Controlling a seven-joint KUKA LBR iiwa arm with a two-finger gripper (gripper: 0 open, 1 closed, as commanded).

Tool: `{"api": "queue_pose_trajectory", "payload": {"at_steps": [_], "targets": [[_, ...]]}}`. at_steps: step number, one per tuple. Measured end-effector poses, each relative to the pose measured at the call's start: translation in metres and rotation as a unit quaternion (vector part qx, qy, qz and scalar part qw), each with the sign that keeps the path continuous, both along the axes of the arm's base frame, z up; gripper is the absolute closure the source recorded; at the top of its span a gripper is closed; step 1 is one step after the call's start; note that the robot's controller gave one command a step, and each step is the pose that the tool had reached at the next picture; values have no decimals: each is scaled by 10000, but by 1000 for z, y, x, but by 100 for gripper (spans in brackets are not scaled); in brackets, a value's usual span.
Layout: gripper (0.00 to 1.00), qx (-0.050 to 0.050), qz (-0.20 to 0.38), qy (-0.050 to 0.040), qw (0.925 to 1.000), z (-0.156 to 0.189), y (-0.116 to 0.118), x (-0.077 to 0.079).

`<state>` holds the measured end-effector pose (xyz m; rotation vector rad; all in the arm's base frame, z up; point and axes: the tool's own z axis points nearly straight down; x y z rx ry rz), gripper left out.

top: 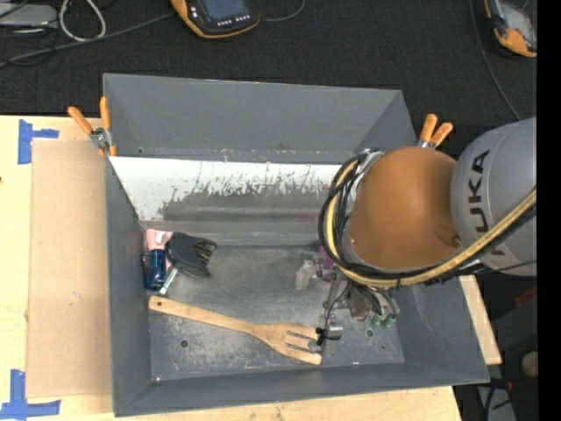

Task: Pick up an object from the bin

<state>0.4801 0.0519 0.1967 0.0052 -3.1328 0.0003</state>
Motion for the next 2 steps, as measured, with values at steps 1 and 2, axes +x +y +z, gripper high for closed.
{"api": "queue_pose_trajectory", "payload": {"at_steps": [1, 2], "targets": [[0, 3, -16, -33, 10000, 3, 0, 2], [0, 5, -330, -47, 9994, -81, 12, 4]]}}
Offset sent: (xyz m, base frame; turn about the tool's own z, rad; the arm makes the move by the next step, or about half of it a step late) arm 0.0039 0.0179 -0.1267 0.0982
